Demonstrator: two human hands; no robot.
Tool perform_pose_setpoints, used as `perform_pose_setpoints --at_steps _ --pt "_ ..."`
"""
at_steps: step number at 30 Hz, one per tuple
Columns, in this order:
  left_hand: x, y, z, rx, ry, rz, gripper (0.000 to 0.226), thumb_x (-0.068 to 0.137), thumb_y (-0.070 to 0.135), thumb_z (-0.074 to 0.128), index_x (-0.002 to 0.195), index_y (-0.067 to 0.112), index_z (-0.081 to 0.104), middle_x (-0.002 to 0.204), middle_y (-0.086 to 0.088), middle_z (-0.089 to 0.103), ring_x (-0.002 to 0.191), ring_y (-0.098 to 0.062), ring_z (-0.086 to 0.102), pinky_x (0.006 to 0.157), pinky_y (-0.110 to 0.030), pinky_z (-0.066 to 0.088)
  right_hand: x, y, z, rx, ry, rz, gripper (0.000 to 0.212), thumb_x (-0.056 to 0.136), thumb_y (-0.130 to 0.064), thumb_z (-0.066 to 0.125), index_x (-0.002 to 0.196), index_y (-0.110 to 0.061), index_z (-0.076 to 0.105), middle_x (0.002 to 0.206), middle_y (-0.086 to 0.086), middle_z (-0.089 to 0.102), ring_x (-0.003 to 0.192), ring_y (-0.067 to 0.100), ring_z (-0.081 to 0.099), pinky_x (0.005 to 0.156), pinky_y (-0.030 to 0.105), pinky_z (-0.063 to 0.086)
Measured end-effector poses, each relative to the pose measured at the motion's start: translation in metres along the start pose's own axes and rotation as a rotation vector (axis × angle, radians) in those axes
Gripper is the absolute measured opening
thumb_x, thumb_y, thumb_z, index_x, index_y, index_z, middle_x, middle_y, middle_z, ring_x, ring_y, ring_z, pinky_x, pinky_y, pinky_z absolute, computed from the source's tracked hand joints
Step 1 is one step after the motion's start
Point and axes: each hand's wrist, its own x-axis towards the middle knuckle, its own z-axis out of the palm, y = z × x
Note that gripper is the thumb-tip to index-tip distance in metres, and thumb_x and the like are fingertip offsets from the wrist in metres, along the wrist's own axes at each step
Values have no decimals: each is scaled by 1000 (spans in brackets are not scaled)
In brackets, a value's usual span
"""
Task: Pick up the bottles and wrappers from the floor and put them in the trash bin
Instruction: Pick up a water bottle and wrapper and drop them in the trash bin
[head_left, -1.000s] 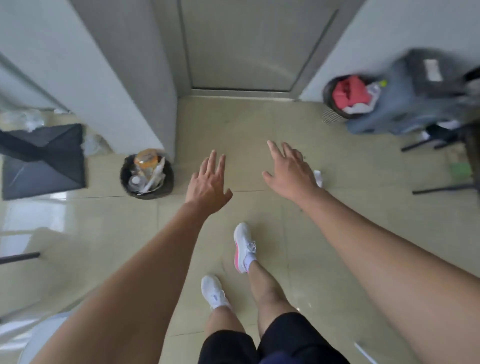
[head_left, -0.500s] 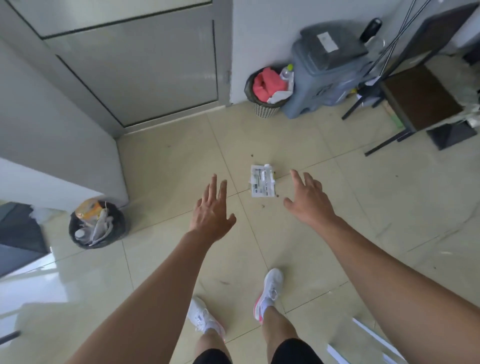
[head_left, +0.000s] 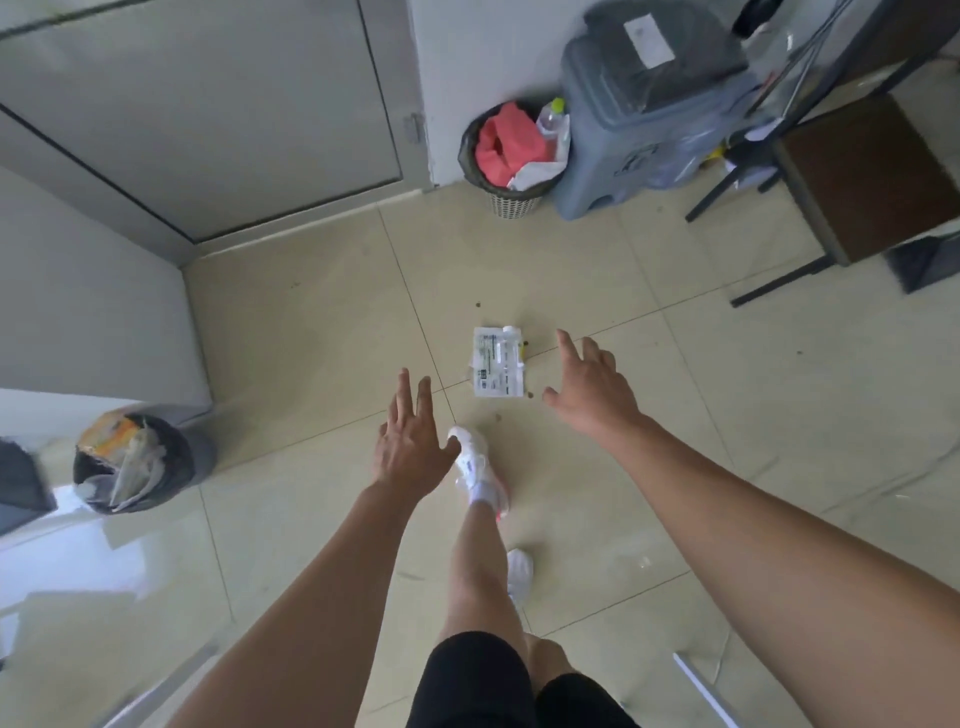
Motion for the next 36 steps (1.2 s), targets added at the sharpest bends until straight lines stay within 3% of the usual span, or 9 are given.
perform_pose_setpoints --at_steps 8,14,19,24,27,30,33,36 --pt "181 -16 85 -32 -135 -64 102 88 48 67 164 15 8 172 -9 -12 154 -33 20 111 -51 40 183 18 49 -110 -138 -35 84 95 -38 61 163 -21 14 157 15 30 139 37 34 101 49 47" --pt "311 -1 188 -130 -191 -32 104 84 44 72 163 24 8 172 -1 -8 152 -30 24 111 -51 43 322 66 143 -147 -243 -36 83 94 -35 60 162 -21 15 149 13 37 135 36 37 98 47 45" --pt "404 1 310 -425 -168 -386 96 86 31 74 162 23 17 172 -3 -3 154 -32 18 113 -51 40 428 96 265 -25 -345 -4 90 93 -32 65 163 -22 9 152 14 35 138 37 36 100 47 42" --pt "478 -29 423 -456 -188 -572 92 89 20 72 160 19 14 171 -5 -3 155 -32 13 116 -56 37 511 118 367 336 -326 237 103 89 -39 74 162 -22 3 152 17 36 135 40 46 101 48 47" --pt "516 -54 464 -436 -110 -650 90 89 24 76 158 15 19 165 -8 17 148 -33 28 114 -52 40 552 124 407 406 -289 300 114 84 -51 77 162 -17 1 155 17 33 138 40 44 102 49 48" --pt "543 -68 490 -372 -14 -672 90 77 40 86 147 15 34 144 -8 39 130 -29 43 105 -46 44 586 126 434 516 -276 375 117 80 -56 80 161 -13 8 157 15 36 138 38 46 107 53 47" --pt "558 -66 507 -274 7 -649 87 70 47 89 134 16 40 128 -6 47 119 -27 48 97 -42 44 604 127 451 564 -292 406 105 76 -55 83 151 -11 25 144 12 49 124 33 58 95 47 54" --pt "566 -61 517 -252 23 -700 76 74 46 88 130 17 46 122 -5 54 114 -26 53 95 -41 44 610 128 459 575 -303 396 89 74 -54 84 137 -13 38 126 5 58 95 20 61 61 31 47"
